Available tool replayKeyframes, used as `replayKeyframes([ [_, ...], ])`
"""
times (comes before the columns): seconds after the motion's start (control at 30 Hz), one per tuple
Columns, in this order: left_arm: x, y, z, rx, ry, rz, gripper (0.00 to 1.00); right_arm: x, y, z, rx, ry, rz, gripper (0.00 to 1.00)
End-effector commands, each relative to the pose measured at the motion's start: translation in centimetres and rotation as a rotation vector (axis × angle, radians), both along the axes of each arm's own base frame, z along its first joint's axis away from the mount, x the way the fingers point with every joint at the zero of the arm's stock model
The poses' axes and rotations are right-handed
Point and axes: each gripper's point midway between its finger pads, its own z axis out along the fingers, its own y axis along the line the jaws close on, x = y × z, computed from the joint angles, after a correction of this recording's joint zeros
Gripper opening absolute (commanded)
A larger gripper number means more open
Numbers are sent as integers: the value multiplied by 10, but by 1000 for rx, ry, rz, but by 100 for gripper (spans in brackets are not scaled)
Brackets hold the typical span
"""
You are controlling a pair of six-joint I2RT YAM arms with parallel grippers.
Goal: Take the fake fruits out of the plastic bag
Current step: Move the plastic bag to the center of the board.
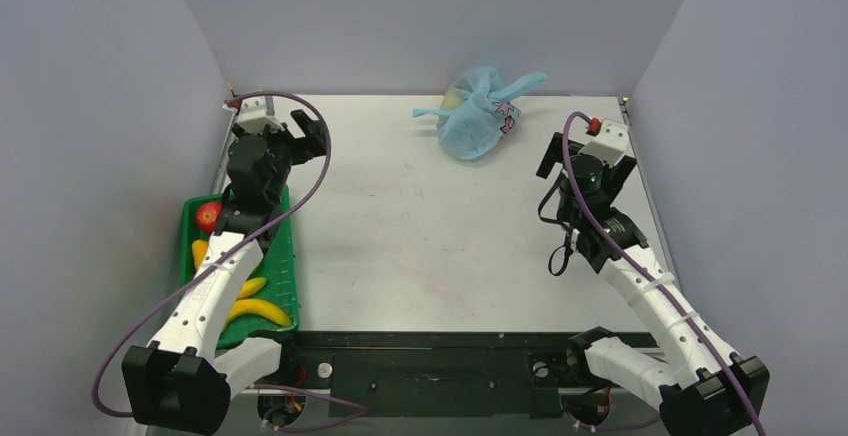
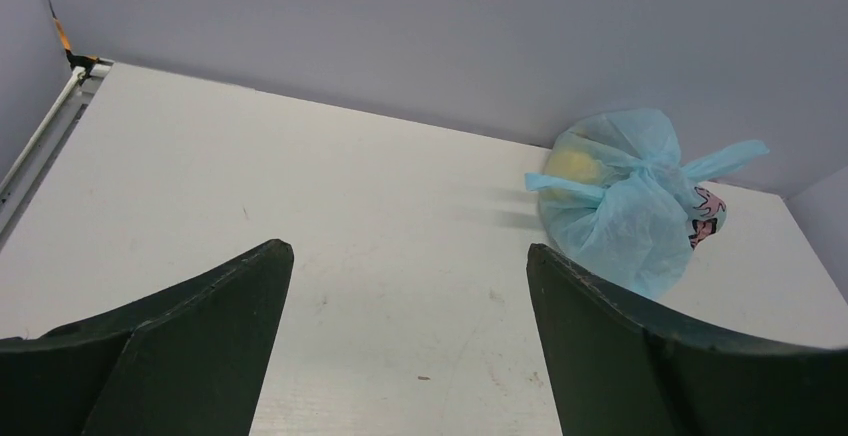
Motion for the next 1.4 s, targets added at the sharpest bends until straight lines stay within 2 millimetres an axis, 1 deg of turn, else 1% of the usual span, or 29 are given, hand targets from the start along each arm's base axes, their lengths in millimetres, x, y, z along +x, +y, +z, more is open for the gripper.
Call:
replayKeyframes([
  [0.0, 5, -7, 15, 48, -67, -18, 86, 11, 5, 18, 25, -80, -33, 100],
  [0.23, 0, -19, 0, 141, -65, -48, 86, 38, 29, 11, 55, -69, -2, 100],
  [0.37, -4, -28, -3, 170, -76, -96, 86, 62, 48, 4, 124, -86, 26, 100],
  [0.4, -4, -30, -2, 167, -87, -105, 86, 70, 53, -4, 144, -77, 28, 100],
  [0.43, -4, -34, -7, 169, -83, -124, 86, 77, 57, 2, 167, -106, 31, 100],
  [0.47, -3, -36, -6, 170, -93, -132, 86, 87, 63, -5, 187, -101, 38, 100],
  [0.5, -2, -39, -11, 171, -92, -144, 86, 95, 65, 0, 211, -128, 37, 100],
  [0.53, -2, -41, -13, 172, -88, -153, 86, 106, 72, -12, 238, -108, 48, 100],
  [0.57, -1, -43, -18, 175, -82, -161, 86, 117, 72, -4, 269, -137, 51, 100],
  [0.6, 0, -46, -20, 179, -78, -166, 86, 129, 81, -19, 300, -107, 77, 100],
  [0.63, 2, -46, -25, 182, -66, -166, 86, 142, 81, -12, 327, -137, 82, 100],
  [0.67, 3, -47, -27, 182, -62, -167, 86, 154, 89, -23, 349, -122, 106, 100],
  [0.7, 5, -49, -31, 184, -46, -171, 86, 165, 89, -18, 367, -137, 108, 100],
  [0.73, 7, -49, -30, 184, -45, -173, 86, 176, 96, -33, 387, -110, 129, 100],
  [0.77, 9, -51, -36, 189, -24, -180, 86, 188, 97, -26, 408, -128, 136, 100],
  [0.8, 11, -54, -37, 188, -18, -192, 86, 201, 105, -34, 438, -116, 161, 100],
  [0.83, 11, -55, -37, 186, -15, -199, 86, 210, 112, -49, 459, -90, 175, 100],
  [0.87, 12, -58, -37, 184, -16, -213, 86, 218, 117, -43, 472, -112, 188, 100],
  [0.9, 13, -59, -36, 183, -22, -220, 86, 225, 123, -57, 482, -91, 196, 100],
  [0.93, 13, -61, -38, 183, -21, -231, 86, 231, 129, -52, 495, -117, 208, 100],
  [0.97, 14, -62, -37, 181, -24, -233, 86, 238, 133, -66, 514, -103, 199, 100],
  [1.0, 15, -63, -39, 180, -16, -234, 86, 244, 137, -62, 533, -126, 206, 100],
  [1.03, 16, -65, -39, 173, -12, -247, 86, 250, 142, -78, 554, -105, 200, 100],
  [1.07, 16, -69, -40, 172, -6, -268, 86, 257, 146, -75, 567, -118, 203, 98],
  [1.1, 16, -71, -40, 167, -4, -276, 86, 261, 149, -89, 577, -96, 197, 97],
  [1.13, 16, -74, -40, 164, 0, -292, 86, 265, 154, -88, 581, -98, 204, 95],
  [1.17, 16, -76, -40, 159, 2, -299, 85, 268, 156, -101, 584, -83, 192, 94],
  [1.23, 15, -80, -43, 163, 8, -323, 85, 272, 160, -112, 597, -71, 159, 89],
  [1.37, 14, -87, -42, 168, 18, -362, 81, 272, 165, -127, 600, -35, 117, 73],
])
